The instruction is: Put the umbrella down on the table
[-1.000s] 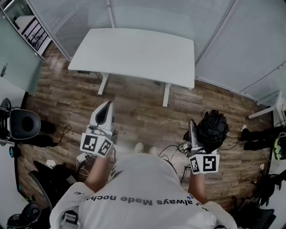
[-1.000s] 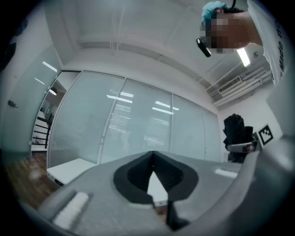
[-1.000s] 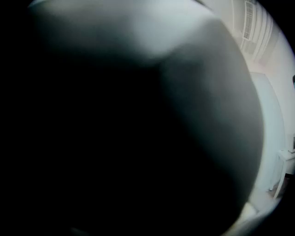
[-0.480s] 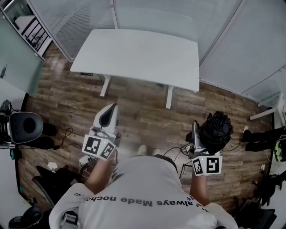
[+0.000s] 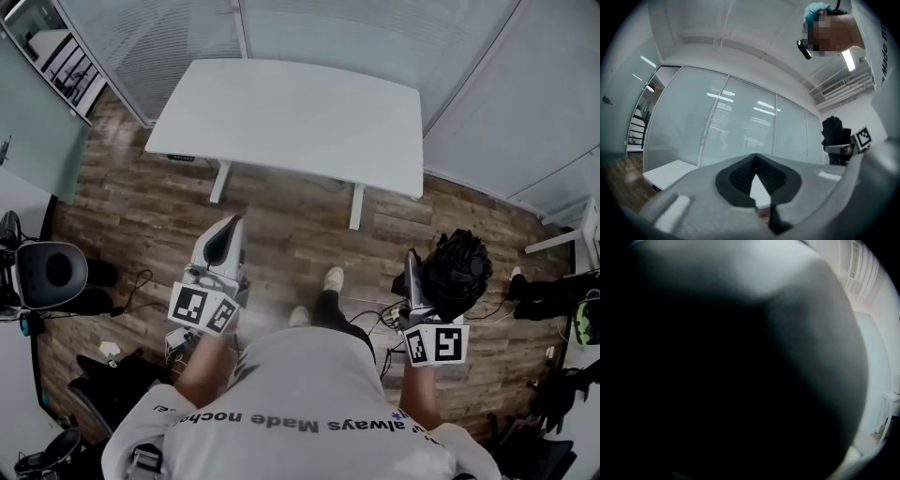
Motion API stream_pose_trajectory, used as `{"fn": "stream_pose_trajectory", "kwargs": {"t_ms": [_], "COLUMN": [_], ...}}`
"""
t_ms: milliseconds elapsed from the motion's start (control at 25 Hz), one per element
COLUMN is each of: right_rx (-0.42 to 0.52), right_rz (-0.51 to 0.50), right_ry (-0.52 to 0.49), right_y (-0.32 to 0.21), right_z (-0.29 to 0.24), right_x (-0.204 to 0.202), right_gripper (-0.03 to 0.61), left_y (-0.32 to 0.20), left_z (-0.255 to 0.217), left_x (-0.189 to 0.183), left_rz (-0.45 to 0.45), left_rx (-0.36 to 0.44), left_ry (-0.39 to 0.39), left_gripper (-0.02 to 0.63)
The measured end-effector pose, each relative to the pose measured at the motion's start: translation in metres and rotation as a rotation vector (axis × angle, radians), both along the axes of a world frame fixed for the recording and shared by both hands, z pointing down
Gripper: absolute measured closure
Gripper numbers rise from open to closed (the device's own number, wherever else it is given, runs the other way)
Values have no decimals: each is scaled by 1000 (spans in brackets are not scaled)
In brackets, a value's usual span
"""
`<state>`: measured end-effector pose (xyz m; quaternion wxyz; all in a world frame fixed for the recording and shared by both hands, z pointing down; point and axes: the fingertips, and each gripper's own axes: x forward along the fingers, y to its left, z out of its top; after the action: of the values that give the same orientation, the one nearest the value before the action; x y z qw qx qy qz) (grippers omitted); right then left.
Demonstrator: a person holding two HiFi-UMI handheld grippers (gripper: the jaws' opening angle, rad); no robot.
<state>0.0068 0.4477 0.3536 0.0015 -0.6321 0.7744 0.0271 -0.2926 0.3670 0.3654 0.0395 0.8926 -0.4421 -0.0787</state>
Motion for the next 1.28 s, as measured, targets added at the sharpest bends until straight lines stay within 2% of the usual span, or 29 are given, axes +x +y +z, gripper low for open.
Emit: {"fn": "stream_pose_trajectory", "kwargs": {"t_ms": [320,680,960,1280], "right_rx": [0,-5,-4,-26], "right_rz": [1,-7,-25,-41], "right_ry": [-13,-20,-19,-19], "right_y": [-70,-169,-235,-286], "right_z": [5,2,5,16], "right_x": [37,130,193,216], "right_gripper": [344,344,344,344], "left_y": [-70,-168,-232,-278], "left_z": [4,-6,-4,7], "left_x": [38,133,192,214], "left_rz": [-2,-5,-34,-53], "left_rx": [-11,-7,-7,-30], "left_ry": [-5,-19,-24,-28], "left_gripper": [609,611,611,611]}}
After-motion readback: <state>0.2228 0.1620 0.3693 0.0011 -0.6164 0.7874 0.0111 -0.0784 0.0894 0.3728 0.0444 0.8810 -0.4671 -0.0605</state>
